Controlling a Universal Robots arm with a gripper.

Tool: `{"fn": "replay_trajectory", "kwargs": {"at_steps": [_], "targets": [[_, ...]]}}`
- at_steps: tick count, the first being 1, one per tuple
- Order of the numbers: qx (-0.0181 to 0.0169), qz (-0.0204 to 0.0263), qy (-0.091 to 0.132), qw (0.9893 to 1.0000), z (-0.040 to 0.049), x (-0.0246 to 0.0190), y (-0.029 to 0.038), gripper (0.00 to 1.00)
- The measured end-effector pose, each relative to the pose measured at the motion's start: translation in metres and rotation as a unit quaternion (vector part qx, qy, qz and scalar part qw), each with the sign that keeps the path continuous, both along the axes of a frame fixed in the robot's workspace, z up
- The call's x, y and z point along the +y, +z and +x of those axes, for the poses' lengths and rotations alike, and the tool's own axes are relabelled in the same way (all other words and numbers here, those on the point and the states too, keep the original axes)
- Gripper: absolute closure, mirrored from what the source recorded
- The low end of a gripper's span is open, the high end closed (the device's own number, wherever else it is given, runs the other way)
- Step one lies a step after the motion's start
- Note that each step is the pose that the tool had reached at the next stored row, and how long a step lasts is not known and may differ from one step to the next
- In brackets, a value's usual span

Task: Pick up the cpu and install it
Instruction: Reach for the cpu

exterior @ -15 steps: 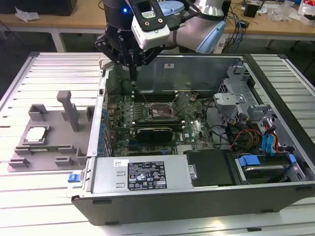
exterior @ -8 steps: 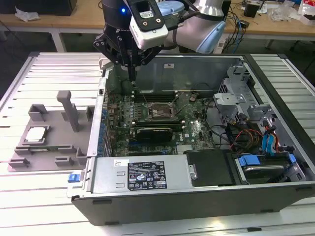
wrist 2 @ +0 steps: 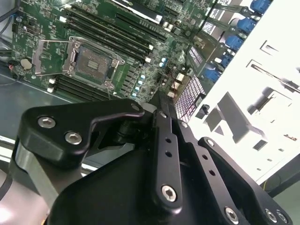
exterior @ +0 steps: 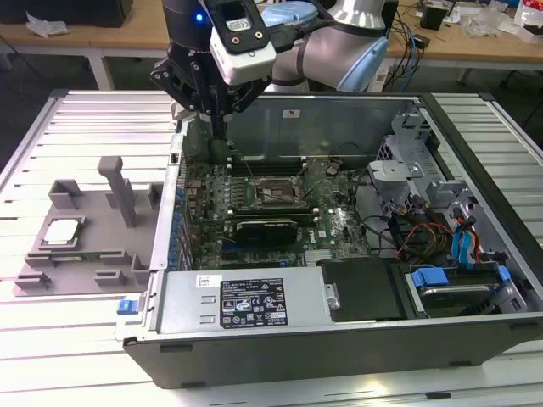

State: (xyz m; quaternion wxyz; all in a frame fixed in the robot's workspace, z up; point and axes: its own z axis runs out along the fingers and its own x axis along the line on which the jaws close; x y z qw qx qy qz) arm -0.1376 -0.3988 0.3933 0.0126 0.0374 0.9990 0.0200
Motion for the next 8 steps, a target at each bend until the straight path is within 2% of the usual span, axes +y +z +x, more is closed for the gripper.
{"fn": "replay_trajectory", "kwargs": {"at_steps": [8], "targets": [[0.0, 0.0, 0.0, 1.0, -0.0092, 0.0, 0.0, 0.89]]}}
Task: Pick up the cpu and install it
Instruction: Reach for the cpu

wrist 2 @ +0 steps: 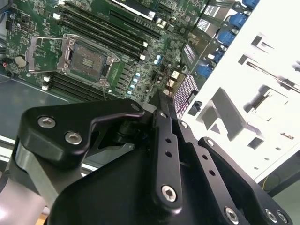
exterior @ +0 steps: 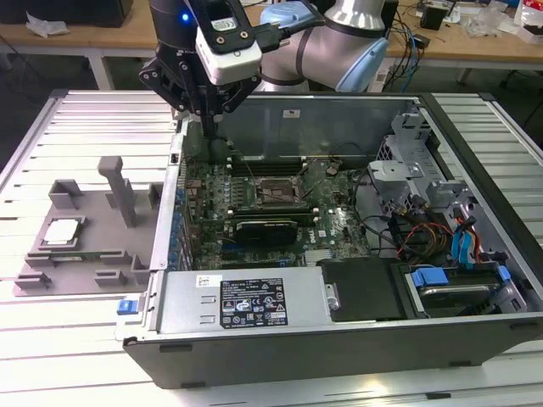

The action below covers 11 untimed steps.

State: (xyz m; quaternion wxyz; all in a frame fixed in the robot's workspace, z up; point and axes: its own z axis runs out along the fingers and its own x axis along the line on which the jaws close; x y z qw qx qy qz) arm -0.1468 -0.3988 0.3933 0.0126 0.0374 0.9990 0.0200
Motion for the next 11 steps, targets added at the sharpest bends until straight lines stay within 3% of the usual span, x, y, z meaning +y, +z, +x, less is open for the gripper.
{"fn": "replay_trajectory", "kwargs": {"at_steps": [11], "targets": [[-0.0003, 0.0, 0.0, 1.0, -0.0107, 0.0, 0.0, 0.89]]}}
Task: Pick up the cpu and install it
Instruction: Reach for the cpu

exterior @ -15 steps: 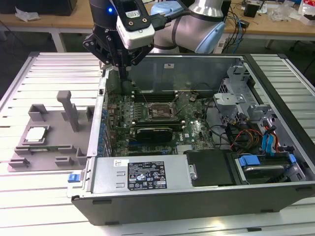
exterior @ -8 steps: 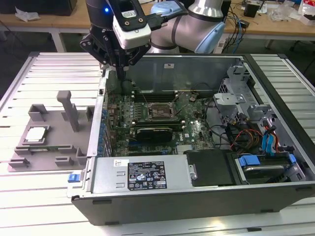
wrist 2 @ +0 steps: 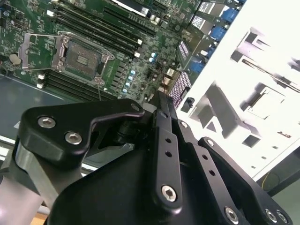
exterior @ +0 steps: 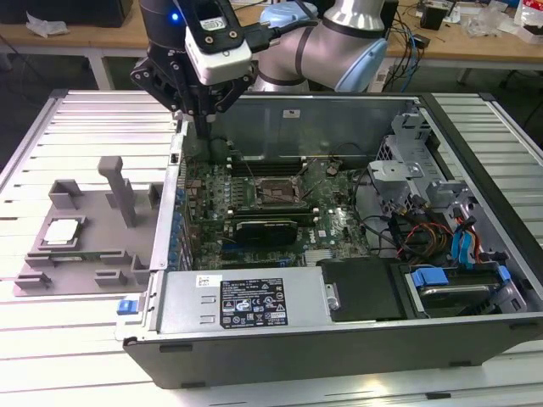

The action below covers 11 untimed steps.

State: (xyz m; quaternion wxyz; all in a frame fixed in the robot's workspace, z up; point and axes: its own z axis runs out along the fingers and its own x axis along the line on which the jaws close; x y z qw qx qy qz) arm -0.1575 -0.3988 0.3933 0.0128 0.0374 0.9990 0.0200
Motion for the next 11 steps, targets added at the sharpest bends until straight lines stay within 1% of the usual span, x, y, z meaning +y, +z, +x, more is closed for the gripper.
{"fn": "replay_trajectory", "kwargs": {"at_steps": [3, 7, 11], "targets": [[-0.0001, 0.0, 0.0, 1.0, -0.0032, 0.0, 0.0, 0.89], [-0.0002, 0.0, 0.0, 1.0, -0.0103, 0.0, 0.0, 0.89], [-0.0003, 0.0, 0.0, 1.0, -0.0196, 0.0, 0.0, 0.89]]}}
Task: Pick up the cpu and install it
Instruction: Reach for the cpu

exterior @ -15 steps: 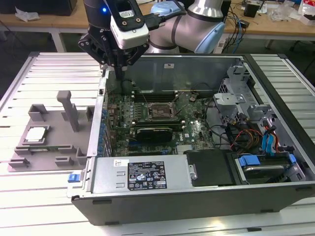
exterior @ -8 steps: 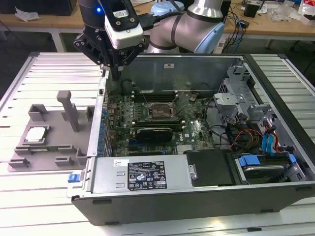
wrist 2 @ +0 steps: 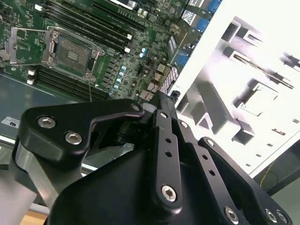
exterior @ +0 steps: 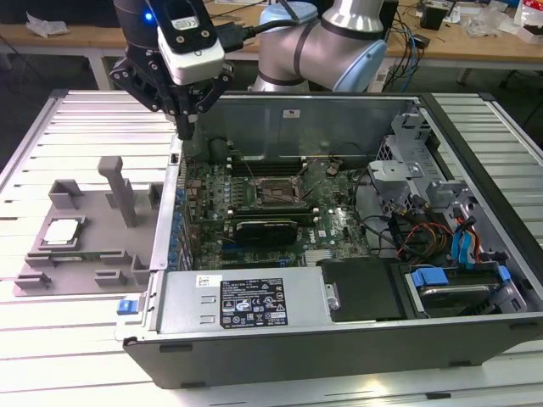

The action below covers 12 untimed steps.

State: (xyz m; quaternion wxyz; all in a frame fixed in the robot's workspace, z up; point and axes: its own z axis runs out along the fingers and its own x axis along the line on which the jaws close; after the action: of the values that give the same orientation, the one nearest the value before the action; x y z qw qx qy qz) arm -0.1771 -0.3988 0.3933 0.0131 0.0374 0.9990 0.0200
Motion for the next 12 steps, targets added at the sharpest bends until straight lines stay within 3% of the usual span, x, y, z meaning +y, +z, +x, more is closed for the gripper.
{"fn": "replay_trajectory", "kwargs": {"at_steps": [4, 12], "targets": [[-0.0004, 0.0, 0.0, 1.0, -0.0138, 0.0, 0.0, 0.89], [-0.0007, 0.0, 0.0, 1.0, -0.0293, 0.0, 0.0, 0.89]]}}
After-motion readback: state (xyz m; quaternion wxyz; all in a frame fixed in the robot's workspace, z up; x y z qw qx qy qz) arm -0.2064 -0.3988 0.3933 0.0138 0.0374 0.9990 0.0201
